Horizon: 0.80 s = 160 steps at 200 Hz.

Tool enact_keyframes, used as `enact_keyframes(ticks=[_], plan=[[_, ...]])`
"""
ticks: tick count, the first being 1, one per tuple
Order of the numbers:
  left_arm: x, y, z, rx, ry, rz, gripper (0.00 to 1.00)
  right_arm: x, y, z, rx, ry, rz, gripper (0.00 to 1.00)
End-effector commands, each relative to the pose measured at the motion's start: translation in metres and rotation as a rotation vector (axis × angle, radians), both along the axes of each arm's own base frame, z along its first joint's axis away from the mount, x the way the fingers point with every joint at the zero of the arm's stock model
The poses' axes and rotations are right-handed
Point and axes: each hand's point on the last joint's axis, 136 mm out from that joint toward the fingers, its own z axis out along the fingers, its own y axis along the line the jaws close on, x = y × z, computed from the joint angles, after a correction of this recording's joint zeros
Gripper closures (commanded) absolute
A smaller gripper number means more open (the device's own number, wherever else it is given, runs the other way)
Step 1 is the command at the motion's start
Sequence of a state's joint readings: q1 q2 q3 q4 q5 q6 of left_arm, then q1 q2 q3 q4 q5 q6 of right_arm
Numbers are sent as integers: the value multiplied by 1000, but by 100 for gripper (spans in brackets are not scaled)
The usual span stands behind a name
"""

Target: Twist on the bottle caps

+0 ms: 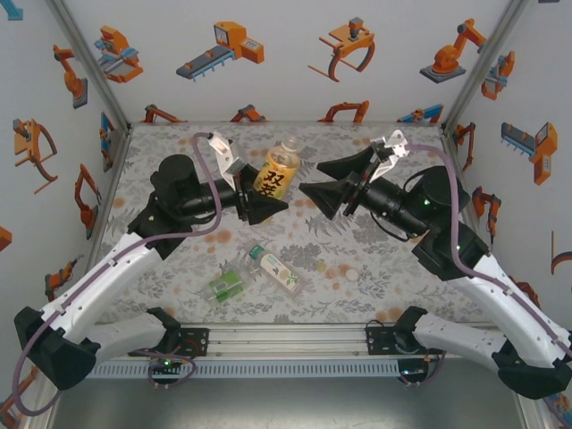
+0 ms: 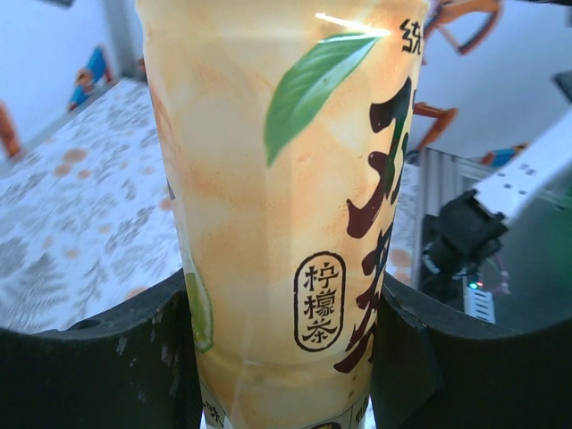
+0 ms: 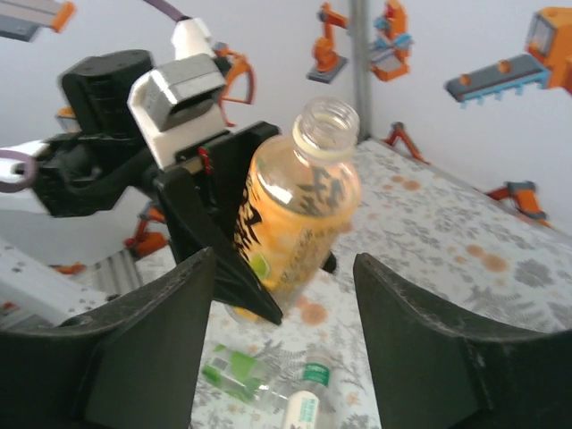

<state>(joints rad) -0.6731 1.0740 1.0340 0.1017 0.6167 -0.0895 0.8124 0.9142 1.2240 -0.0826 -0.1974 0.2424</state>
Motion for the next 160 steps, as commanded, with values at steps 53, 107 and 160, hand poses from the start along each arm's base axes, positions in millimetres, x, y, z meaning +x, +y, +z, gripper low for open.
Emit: enact_keyframes(ticks=[53, 107, 160], plan=[[41, 47, -11, -5, 144, 291, 68, 53, -31, -140, -294, 416, -373, 43], [43, 49, -15, -15, 203, 274, 85, 54, -38, -241, -453, 696, -459, 45], [44, 44, -17, -20, 221, 254, 93, 48, -33, -309, -546, 884, -471, 50]])
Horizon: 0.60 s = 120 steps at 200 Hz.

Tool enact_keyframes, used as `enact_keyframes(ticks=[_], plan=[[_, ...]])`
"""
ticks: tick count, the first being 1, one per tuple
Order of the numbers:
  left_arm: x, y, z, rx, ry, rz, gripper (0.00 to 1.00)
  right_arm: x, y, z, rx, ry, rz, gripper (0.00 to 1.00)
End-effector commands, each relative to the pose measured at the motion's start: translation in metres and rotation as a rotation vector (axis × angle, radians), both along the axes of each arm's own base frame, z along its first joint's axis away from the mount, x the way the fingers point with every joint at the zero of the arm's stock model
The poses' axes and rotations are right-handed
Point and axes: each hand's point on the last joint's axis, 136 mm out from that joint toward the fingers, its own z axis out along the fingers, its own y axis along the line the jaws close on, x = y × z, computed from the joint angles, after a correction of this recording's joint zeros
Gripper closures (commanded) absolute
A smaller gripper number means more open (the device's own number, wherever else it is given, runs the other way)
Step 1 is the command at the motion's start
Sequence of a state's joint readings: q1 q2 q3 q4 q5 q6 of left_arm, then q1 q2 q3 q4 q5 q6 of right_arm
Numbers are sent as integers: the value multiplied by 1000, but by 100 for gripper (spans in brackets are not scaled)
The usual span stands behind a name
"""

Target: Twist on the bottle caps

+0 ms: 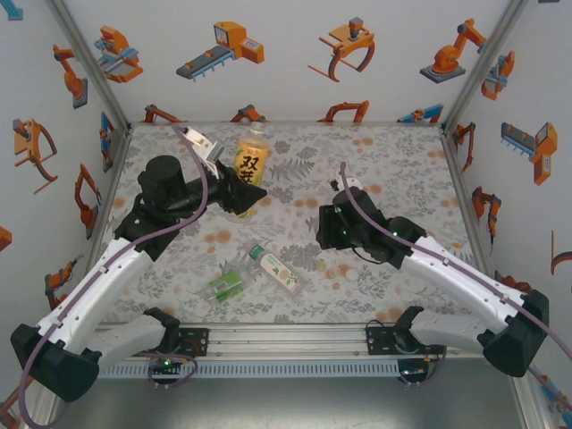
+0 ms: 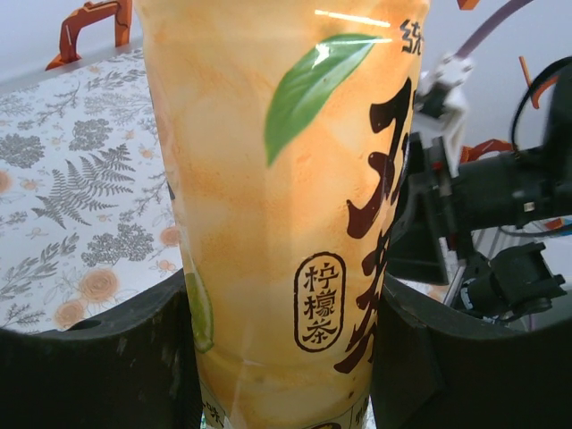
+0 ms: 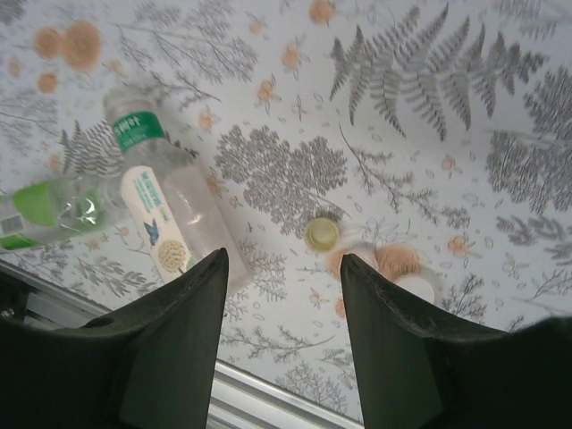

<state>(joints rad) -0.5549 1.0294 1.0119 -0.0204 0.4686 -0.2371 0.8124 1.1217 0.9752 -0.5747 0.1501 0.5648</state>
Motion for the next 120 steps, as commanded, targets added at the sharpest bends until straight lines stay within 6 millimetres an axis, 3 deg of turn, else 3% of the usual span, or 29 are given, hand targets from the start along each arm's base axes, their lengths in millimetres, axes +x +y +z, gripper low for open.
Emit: enact_keyframes(ticks=[1, 45, 91, 120], plan=[[-1, -2, 7, -30, 7, -18, 93, -3, 0, -20, -1, 85, -46, 50], [-2, -7, 2, -22, -8, -49, 95, -8, 10, -55, -40, 227, -53, 50], [3, -4, 3, -39, -35, -20, 96, -13, 7, -92, -103, 361, -131, 50], [5, -8, -1, -40, -16, -29, 97, -10, 8, -102, -124, 370, -145, 50]])
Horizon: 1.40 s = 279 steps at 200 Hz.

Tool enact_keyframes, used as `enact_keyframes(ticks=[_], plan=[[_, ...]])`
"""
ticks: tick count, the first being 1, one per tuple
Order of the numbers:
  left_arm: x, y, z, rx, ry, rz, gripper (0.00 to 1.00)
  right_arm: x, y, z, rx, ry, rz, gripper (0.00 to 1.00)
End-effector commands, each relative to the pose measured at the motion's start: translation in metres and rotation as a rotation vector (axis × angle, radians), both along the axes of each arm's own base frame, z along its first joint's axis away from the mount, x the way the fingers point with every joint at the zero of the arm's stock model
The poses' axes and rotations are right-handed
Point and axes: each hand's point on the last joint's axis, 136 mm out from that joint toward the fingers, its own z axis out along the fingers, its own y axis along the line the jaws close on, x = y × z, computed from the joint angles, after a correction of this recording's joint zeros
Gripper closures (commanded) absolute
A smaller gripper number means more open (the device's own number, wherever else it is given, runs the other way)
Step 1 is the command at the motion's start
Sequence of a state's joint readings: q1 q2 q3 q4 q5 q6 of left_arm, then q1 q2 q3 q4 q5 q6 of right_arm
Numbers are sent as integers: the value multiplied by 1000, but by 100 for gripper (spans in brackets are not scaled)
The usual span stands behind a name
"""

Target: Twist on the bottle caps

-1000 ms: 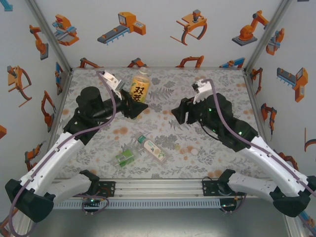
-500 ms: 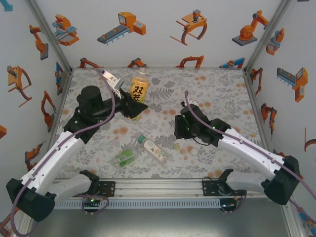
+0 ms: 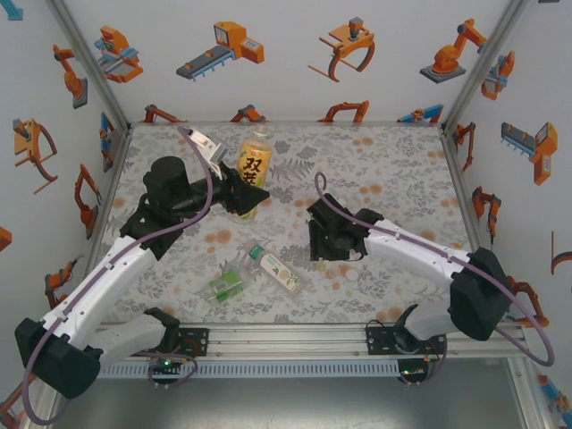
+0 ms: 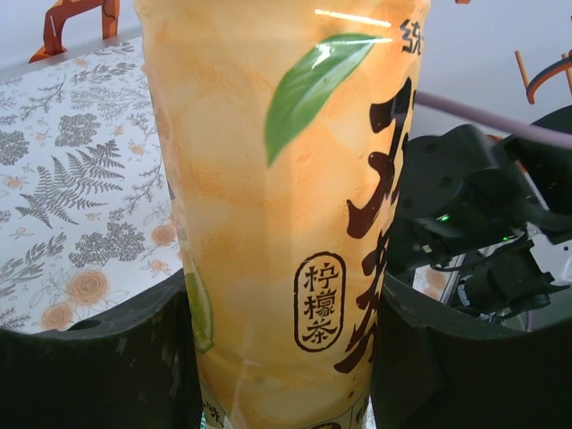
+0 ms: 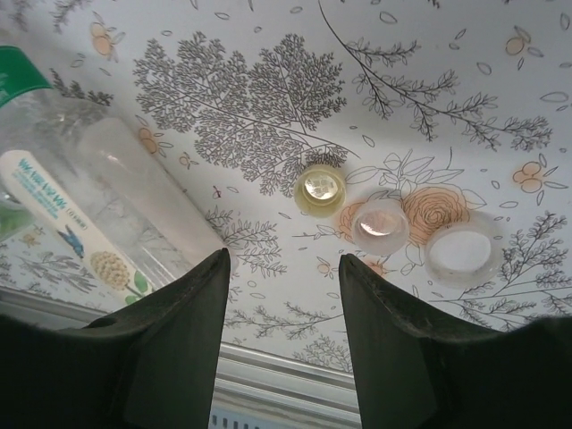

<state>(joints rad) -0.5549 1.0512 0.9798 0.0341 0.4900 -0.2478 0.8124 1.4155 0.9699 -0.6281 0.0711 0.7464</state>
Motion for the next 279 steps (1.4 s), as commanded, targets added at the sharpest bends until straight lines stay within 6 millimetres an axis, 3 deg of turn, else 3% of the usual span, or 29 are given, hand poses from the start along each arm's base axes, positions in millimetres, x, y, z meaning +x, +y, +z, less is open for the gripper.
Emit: enact_keyframes(ticks=[1, 103, 216, 279], plan=[[2, -2, 10, -32, -26, -10, 97, 1, 0, -1, -3, 18, -40, 50], [8, -7, 4, -47, 0, -19, 97, 5, -1, -38, -72, 66, -59, 53], [11, -7, -4, -38, 32, -1, 97, 11, -1, -59, -126, 75, -64, 53], [14, -7, -9, -39, 50, 9, 96, 9, 4, -71, -118, 109, -55, 58]])
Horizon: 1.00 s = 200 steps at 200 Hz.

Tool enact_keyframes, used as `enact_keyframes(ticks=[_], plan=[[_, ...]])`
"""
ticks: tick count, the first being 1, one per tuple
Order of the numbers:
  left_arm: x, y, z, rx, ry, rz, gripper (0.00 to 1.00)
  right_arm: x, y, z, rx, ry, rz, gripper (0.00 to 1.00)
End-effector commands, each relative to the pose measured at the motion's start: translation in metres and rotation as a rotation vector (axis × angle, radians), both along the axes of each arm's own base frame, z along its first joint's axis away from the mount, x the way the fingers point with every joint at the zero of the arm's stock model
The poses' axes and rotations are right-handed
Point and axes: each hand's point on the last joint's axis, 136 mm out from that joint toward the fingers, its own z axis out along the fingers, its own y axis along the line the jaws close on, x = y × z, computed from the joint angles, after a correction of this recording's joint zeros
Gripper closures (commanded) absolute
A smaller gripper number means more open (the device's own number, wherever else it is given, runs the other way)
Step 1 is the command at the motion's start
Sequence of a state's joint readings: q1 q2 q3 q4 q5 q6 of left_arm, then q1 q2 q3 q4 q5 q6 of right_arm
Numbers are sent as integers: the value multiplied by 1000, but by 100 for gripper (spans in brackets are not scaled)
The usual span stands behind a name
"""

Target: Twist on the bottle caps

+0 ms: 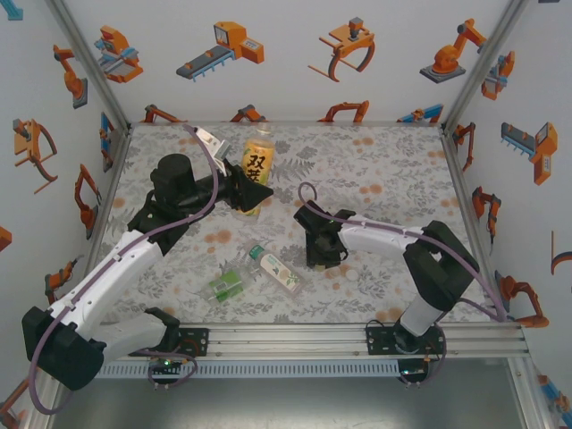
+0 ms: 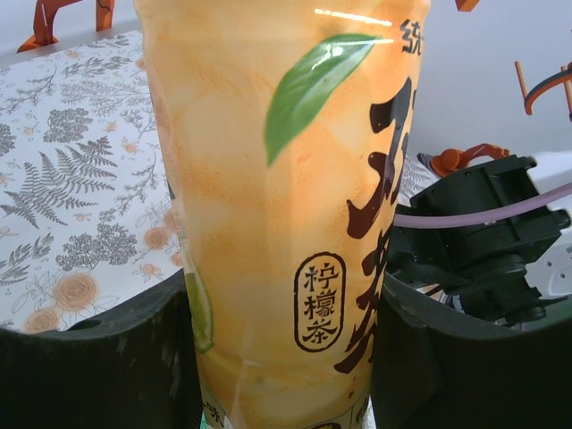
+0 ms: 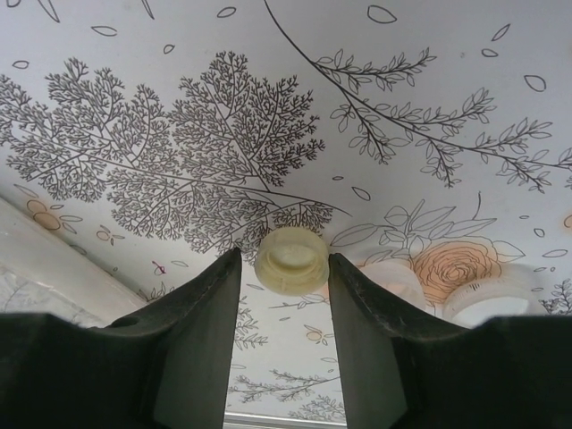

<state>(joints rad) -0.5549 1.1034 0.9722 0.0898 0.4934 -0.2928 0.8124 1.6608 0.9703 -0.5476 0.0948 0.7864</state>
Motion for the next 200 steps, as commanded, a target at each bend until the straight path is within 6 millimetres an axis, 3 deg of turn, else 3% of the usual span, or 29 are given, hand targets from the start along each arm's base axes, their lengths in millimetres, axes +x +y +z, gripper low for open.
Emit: enact_keyframes(ticks=[1, 45, 81, 132, 158, 200], plan=[[3, 1, 1, -19, 8, 9, 96, 2, 3, -2, 6, 5, -10, 58], [3, 2, -3, -12, 24, 18, 96, 11, 4, 5, 5, -20, 2, 61], [2, 4, -4, -12, 26, 29, 96, 42, -6, 21, 10, -55, -22, 61], [2, 6, -6, -20, 41, 42, 95, 79, -22, 22, 26, -26, -40, 61], [1, 9, -7, -19, 42, 50, 95, 72, -15, 26, 62, 0, -17, 61], [4, 8, -12, -20, 53, 62, 94, 32, -4, 26, 44, 34, 24, 60]])
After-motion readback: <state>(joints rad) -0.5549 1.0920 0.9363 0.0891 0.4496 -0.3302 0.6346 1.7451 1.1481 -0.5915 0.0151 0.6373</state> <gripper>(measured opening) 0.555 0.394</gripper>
